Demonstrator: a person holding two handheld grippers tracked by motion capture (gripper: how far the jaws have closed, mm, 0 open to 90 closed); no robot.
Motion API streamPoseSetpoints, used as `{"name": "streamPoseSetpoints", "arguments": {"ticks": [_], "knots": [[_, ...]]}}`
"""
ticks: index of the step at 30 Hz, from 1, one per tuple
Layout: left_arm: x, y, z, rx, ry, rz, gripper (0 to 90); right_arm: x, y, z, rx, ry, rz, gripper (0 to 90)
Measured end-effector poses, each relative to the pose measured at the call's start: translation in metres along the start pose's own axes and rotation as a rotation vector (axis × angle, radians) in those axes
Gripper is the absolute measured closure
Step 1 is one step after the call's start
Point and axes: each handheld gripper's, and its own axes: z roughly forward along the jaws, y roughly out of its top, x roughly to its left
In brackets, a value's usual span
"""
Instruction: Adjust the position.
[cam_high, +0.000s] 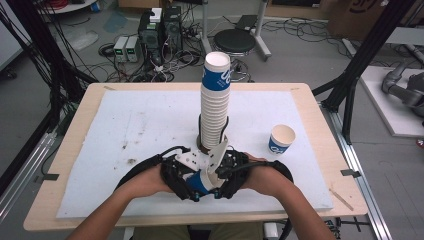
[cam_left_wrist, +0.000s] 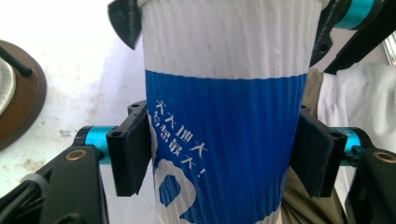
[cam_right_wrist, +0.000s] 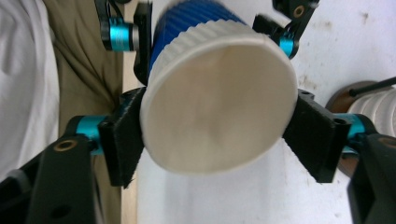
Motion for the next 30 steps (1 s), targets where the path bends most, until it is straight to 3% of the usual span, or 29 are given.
{"name": "streamPoseSetpoints", "arguments": {"ticks": [8,17,30], "knots": [[0.002,-0.011,-0.008,-0.117,0.002,-0.021,27.7,-0.005,-0.017,-0.016,-0.279,0.007,0.100,20.7],[0.006,-0.027,-0.015,-0.272,0.040,-0.067,26.3,-0.009,-0.040,-0.036,-0.516,-0.068,0.219,20.8],[0.007,-0.054,-0.025,-0.459,0.112,-0.101,25.3,-0.010,-0.079,-0.045,-0.581,-0.212,0.391,20.8]]}}
